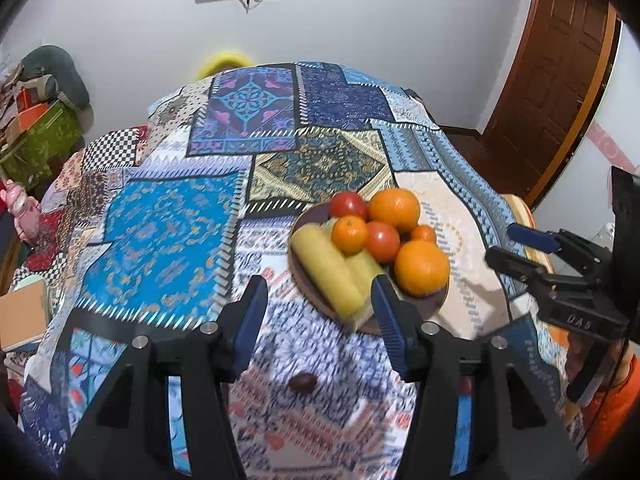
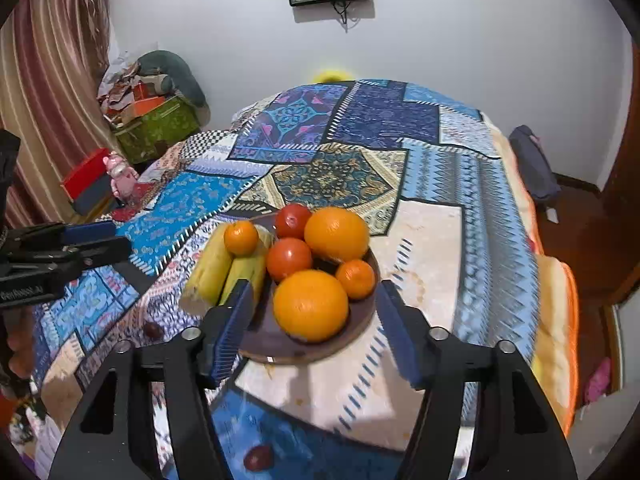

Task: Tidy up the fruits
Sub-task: 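Move both tools to the dark plums on the spread, then grasp a dark plum with the right tool while the left tool grasps another plum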

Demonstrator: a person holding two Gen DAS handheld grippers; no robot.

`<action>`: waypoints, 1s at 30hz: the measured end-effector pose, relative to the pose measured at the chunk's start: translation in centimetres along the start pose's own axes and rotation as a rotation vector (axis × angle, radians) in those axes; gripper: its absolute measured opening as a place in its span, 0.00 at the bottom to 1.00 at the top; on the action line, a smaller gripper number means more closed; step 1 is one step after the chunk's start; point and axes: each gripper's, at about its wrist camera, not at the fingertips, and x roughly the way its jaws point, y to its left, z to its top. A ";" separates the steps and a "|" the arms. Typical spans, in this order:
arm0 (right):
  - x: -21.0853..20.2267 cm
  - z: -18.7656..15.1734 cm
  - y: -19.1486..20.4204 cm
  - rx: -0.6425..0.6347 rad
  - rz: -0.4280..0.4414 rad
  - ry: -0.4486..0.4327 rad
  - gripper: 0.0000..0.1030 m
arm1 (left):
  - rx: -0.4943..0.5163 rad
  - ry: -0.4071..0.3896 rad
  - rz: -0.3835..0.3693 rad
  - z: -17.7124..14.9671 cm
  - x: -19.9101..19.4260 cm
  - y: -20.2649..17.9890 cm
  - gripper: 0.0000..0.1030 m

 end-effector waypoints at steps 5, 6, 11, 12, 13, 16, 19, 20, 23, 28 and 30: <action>-0.7 -2.3 0.2 0.016 0.002 0.035 0.59 | -0.007 0.038 0.018 -2.6 -0.6 1.3 0.53; -1.0 -2.8 0.4 0.010 0.000 0.038 0.59 | -0.010 0.046 0.013 -3.2 -0.7 1.5 0.53; -2.0 -5.0 1.1 0.008 0.006 0.055 0.59 | -0.019 0.091 0.000 -6.1 -0.3 2.1 0.52; -2.1 -5.4 1.1 0.011 0.010 0.062 0.59 | -0.018 0.103 -0.003 -6.7 0.0 2.1 0.52; -2.0 -5.8 1.2 0.016 0.013 0.069 0.59 | -0.017 0.113 -0.007 -7.1 0.2 2.1 0.52; -1.4 -7.1 1.5 0.028 0.031 0.101 0.59 | -0.016 0.132 -0.013 -8.0 0.9 1.9 0.52; -0.9 -8.0 1.7 0.039 0.044 0.123 0.59 | -0.015 0.149 -0.019 -8.3 1.6 1.7 0.47; -0.6 -8.4 1.7 0.047 0.051 0.133 0.59 | -0.015 0.154 -0.025 -8.3 1.9 1.7 0.45; -0.1 -9.2 1.8 0.074 0.083 0.160 0.52 | -0.013 0.170 -0.037 -8.2 2.7 1.6 0.39; 0.8 -10.0 2.3 0.064 0.105 0.199 0.41 | 0.011 0.187 -0.022 -8.1 3.9 1.2 0.37; 0.9 -10.2 2.4 0.069 0.114 0.206 0.39 | 0.013 0.195 -0.017 -7.9 4.4 1.2 0.37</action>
